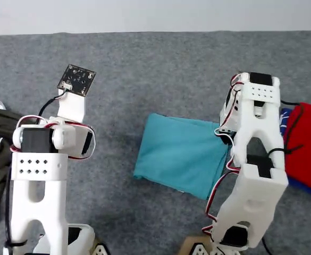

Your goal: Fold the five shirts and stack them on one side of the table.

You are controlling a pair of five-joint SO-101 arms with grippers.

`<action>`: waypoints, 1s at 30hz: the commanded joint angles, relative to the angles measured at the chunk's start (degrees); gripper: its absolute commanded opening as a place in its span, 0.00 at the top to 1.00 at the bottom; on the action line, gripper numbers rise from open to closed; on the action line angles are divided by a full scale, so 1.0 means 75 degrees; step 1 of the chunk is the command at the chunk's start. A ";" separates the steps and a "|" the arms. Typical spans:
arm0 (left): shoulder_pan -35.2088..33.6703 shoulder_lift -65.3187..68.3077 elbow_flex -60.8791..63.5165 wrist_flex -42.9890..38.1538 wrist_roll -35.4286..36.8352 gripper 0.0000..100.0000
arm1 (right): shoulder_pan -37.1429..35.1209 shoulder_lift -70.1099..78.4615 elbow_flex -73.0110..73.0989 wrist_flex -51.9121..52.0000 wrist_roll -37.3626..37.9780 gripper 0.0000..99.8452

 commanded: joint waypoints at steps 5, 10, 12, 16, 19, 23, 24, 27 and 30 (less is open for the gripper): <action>-0.0035 -0.0199 0.0123 -0.0141 -0.0094 1.00 | -0.0076 -0.0217 -0.0434 0.0182 0.0105 0.85; -0.0035 -0.0199 0.0264 -0.0152 -0.0094 1.00 | -0.0076 -0.0252 -0.0703 0.0264 0.0117 0.78; -0.0035 -0.0199 0.0275 -0.0164 -0.0094 1.00 | -0.0147 -0.0217 -0.0891 0.0205 0.0105 0.78; -0.0035 -0.0199 0.0381 -0.0375 -0.0082 1.00 | -0.0486 -0.0064 -0.0938 -0.0076 0.0117 0.78; -0.0035 -0.0199 0.0404 -0.0410 -0.0082 1.00 | -0.0779 0.0205 -0.0949 -0.0240 0.0105 0.78; -0.0035 -0.0199 0.0428 -0.0410 -0.0094 1.00 | -0.0979 0.0580 -0.0949 -0.0346 0.0094 0.78; -0.0035 -0.0199 0.0428 -0.0410 -0.0094 1.00 | -0.0979 0.0651 -0.0949 -0.0346 0.0094 0.78; -0.0035 -0.0199 0.0428 -0.0410 -0.0094 1.00 | -0.0944 0.0768 -0.0949 -0.0346 0.0129 0.82; -0.0035 -0.0199 0.0428 -0.0410 -0.0094 1.00 | -0.0932 0.0803 -0.0949 -0.0346 0.0141 0.90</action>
